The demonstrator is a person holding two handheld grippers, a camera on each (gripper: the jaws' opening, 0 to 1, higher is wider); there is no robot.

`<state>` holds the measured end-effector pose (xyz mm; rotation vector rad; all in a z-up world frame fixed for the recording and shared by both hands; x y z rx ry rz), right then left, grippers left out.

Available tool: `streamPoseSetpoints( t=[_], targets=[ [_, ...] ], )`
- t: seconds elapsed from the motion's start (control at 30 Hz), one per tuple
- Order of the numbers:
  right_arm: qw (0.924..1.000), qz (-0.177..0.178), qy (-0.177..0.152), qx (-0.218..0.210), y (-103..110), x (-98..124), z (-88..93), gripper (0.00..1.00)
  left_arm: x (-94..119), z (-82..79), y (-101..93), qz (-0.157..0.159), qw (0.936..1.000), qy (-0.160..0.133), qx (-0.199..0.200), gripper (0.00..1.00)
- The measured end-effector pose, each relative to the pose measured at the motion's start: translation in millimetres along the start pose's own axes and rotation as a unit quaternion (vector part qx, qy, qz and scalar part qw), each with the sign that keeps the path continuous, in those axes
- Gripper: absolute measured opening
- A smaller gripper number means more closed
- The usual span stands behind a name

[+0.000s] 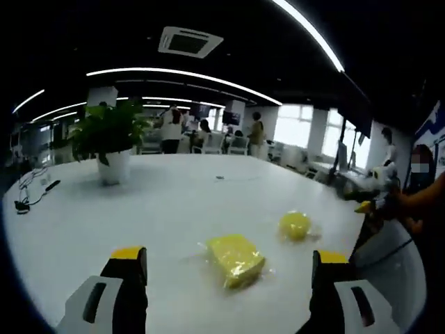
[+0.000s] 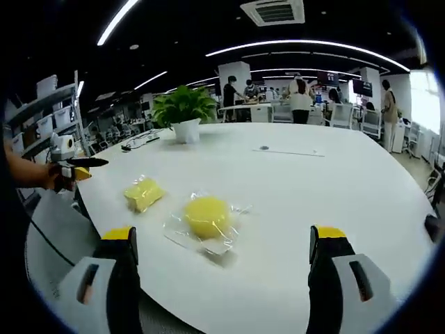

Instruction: Compare the silicone blocks by pressing each to a similar depth, holding the contact briefly, and releasing to observe deformation and rebound differences across the visible hardness samples.

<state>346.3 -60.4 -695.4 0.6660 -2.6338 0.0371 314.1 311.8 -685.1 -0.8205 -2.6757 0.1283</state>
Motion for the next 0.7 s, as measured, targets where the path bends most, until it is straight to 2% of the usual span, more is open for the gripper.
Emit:
streamPoseSetpoints(
  t=[0.1, 0.17, 0.2, 0.33, 0.47, 0.57, 0.63, 0.7],
  targets=[
    [0.9999, -0.012, 0.001, 0.001, 8.6, 0.4, 0.3, 0.96, 8.6, 6.5, 3.4, -0.013, 0.9996, 0.006, -0.023, 1.00],
    [0.9999, -0.014, 0.004, 0.008, 10.8, 0.7, 2.9, 0.96, 13.0, 3.2, 4.9, -0.021, 0.9996, -0.011, 0.017, 1.00],
    [0.9998, -0.016, 0.005, 0.008, 11.4, 0.8, 4.2, 0.96, 13.5, 0.3, 3.7, -0.015, 0.9992, -0.022, 0.029, 1.00],
    [0.9998, -0.016, 0.007, 0.010, 14.1, 4.2, 7.6, 0.96, 11.5, -2.3, -0.7, -0.007, 0.9998, -0.017, 0.010, 1.00],
    [0.9998, -0.012, 0.010, 0.014, 12.0, 8.6, 11.2, 0.96, 7.0, -3.0, -5.1, -0.005, 0.9999, -0.003, 0.010, 1.00],
    [0.9998, -0.013, 0.013, 0.013, 12.4, 10.5, 13.4, 0.96, 7.5, -9.2, -5.4, -0.003, 0.9995, -0.025, 0.016, 1.00],
    [0.9997, -0.012, 0.017, 0.015, 13.2, 12.4, 16.3, 0.96, 8.0, -8.0, -3.5, -0.006, 0.9995, -0.023, 0.022, 1.00],
    [0.9997, -0.012, 0.018, 0.013, 14.2, 14.4, 17.8, 0.96, 7.7, -4.7, 0.4, -0.013, 0.9988, -0.014, 0.044, 1.00]
  ],
)
Point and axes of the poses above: the point that each gripper's makers call its tool centre point, and the gripper's own axes: x roughly backward along the fingers, y roughly to its left, z roughly out of its underside, the point moved 1 cm from there along x, roughly backward along the fingers, and after that the axes turned 7 degrees about z, right-handed, at the moved point
